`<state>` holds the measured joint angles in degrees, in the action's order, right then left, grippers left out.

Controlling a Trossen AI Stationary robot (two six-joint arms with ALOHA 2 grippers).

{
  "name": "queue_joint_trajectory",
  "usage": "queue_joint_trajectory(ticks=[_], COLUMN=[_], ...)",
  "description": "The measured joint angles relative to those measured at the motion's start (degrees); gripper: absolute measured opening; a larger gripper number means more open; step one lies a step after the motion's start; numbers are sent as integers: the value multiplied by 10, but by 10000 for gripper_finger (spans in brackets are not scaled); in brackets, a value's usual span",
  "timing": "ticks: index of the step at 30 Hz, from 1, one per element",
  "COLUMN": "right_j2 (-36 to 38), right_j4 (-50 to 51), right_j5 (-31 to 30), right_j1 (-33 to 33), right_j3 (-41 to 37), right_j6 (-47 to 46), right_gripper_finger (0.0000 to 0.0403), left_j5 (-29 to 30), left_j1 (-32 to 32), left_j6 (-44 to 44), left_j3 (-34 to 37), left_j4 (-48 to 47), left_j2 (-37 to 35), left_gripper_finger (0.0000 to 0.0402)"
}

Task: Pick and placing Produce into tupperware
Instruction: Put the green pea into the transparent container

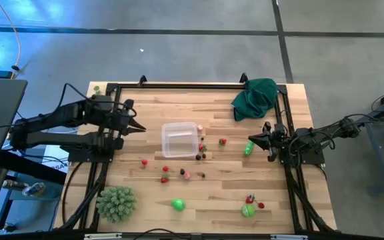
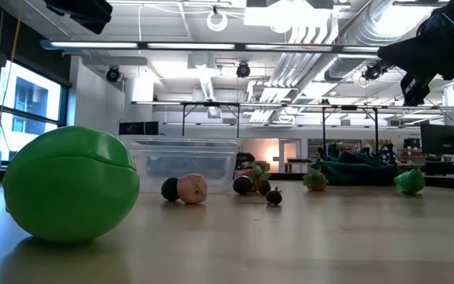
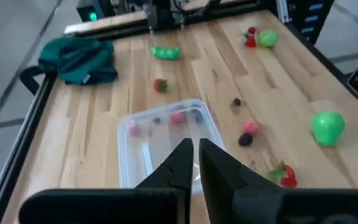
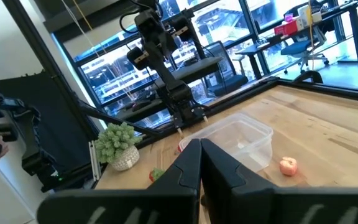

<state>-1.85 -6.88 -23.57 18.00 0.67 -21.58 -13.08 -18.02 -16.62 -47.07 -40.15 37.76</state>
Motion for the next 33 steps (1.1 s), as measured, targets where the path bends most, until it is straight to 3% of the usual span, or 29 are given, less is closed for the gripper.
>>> queue_joint_trajectory(ticks=[11,16,21,27,33], right_j2=[0,-1,-14,-91,-213], right_j4=[5,43,146,306,451], right_j5=[-21,-52,-102,-187,-199], right_j1=[0,0,0,0,0], right_j3=[0,38,120,243,365], right_j6=[7,10,3,-136,-299], right_gripper_finger=[8,40,80,113,119], left_j5=[2,2,2,2,2], left_j1=[0,0,0,0,0], left_j6=[-11,-11,-11,-11,-11], left_j3=[0,0,0,0,0], left_j4=[-5,-4,-4,-4,-4], left_j2=[15,15,15,15,15], left_gripper_finger=[19,19,19,19,19])
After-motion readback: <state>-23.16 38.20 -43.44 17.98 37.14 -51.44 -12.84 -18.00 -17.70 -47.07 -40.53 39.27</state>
